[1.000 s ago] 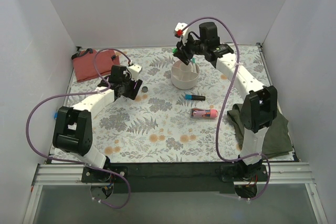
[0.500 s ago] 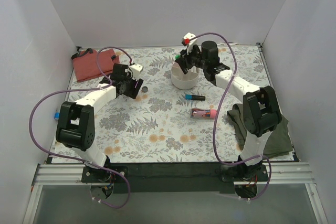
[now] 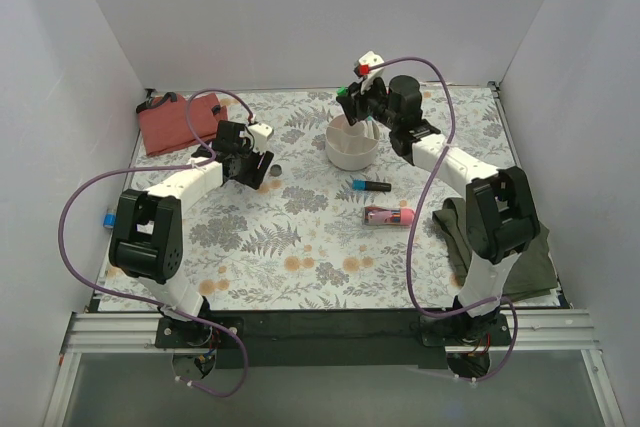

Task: Sort the stationery into containers
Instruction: Place the pen in the storage box.

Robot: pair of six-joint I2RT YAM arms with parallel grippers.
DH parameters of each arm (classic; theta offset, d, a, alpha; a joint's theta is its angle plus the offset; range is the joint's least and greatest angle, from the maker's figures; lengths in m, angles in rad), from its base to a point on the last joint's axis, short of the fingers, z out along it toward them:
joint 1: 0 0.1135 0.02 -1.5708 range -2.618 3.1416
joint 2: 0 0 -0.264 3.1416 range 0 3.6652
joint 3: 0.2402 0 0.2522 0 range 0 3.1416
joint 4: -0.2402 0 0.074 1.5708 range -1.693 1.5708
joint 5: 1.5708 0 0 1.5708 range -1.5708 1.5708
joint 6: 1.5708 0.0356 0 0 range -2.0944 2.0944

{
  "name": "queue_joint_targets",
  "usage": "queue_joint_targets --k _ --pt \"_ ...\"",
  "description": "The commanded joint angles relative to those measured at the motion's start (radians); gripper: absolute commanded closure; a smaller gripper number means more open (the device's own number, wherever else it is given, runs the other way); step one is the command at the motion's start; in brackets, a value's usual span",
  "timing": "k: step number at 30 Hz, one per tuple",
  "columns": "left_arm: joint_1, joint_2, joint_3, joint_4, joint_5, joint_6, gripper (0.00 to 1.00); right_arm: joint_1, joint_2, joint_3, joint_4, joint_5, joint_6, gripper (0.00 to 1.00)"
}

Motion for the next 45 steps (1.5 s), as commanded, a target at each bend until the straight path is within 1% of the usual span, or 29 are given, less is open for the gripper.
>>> queue_joint_targets --k 1,9,13,20,29,34,37,45 --pt "0.001 -0.001 0.039 -0.001 0.006 0.002 0.41 -0.005 -0.102 -0.068 0.062 0.053 -0.009 0.99" --pt "0.001 0.010 0.045 -0.006 0.012 -0.001 0.41 -0.006 -0.159 -0.185 0.069 0.085 -0.035 0.99" --pt "-0.001 0.014 0.058 -0.020 0.010 0.002 0.41 -0.014 -0.168 -0.249 0.087 0.093 -0.048 0.99" --pt "-0.008 0.028 0.071 -0.038 0.012 0.005 0.41 -0.046 -0.161 -0.303 0.142 0.099 -0.035 0.99" --pt "-0.018 0.068 0.121 -0.072 0.016 -0.004 0.41 -0.075 -0.150 -0.350 0.222 0.087 0.003 0.99" --pt "-0.018 0.091 0.141 -0.082 0.012 -0.012 0.41 -0.077 -0.136 -0.375 0.283 0.077 0.063 0.99" --pt "-0.019 0.094 0.149 -0.092 0.009 -0.008 0.41 -0.075 -0.124 -0.367 0.311 0.058 0.093 0.99" --pt "-0.019 0.102 0.143 -0.095 0.007 -0.014 0.41 -0.077 -0.109 -0.333 0.311 0.050 0.103 0.99"
